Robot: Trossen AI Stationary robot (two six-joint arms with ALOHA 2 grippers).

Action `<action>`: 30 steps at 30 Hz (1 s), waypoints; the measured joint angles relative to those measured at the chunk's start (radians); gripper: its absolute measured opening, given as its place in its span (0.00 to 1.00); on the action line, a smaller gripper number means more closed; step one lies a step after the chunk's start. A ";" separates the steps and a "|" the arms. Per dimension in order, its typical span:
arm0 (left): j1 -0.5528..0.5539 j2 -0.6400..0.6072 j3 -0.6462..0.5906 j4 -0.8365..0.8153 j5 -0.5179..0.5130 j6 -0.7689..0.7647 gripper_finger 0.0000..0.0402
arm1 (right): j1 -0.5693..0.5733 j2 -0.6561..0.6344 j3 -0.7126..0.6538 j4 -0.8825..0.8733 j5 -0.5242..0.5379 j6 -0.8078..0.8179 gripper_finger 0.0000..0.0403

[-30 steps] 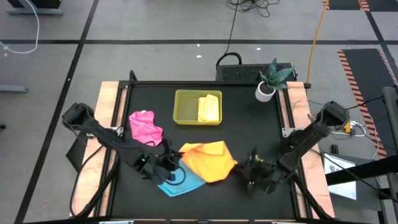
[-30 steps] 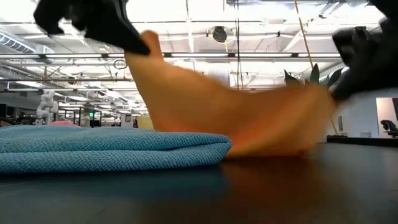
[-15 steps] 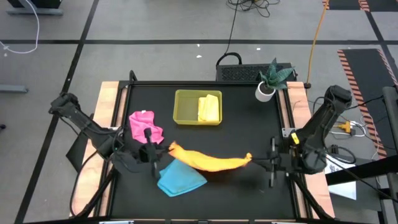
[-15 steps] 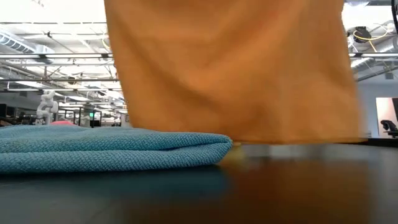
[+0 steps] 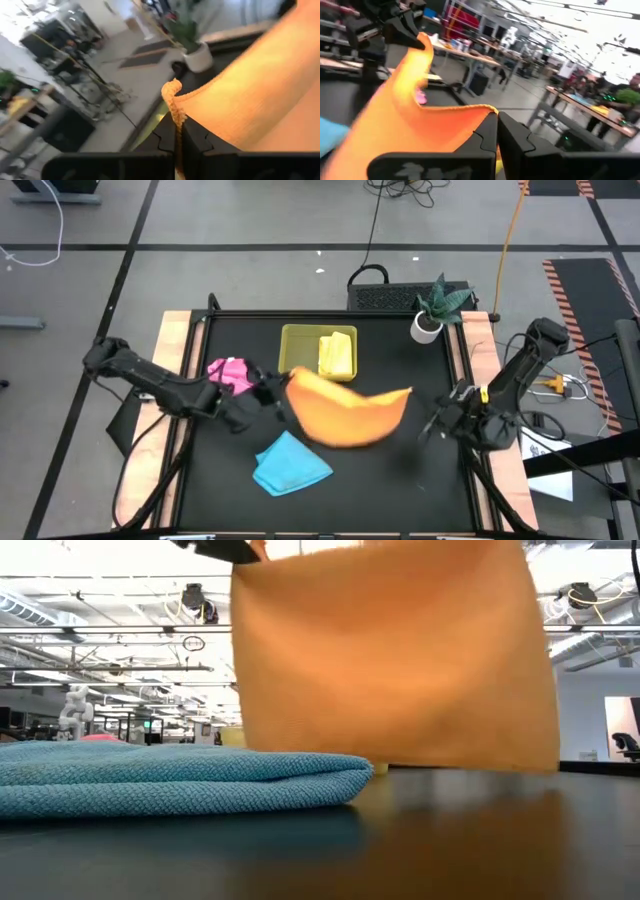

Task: Fold microfiber towels
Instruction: Fold the orange microfiber cloth

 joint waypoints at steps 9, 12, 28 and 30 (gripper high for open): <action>0.019 0.002 -0.038 0.159 0.366 0.261 0.02 | 0.018 -0.014 -0.002 0.024 -0.001 -0.155 0.00; -0.008 0.020 -0.124 0.160 0.502 0.197 0.01 | 0.097 0.007 -0.043 0.019 -0.069 -0.094 0.00; -0.103 0.212 -0.386 0.466 0.744 -0.189 0.23 | 0.175 0.016 -0.378 0.018 -0.835 0.885 0.06; -0.104 0.204 -0.374 0.462 0.777 -0.200 0.28 | 0.171 0.012 -0.378 0.025 -0.884 0.928 0.10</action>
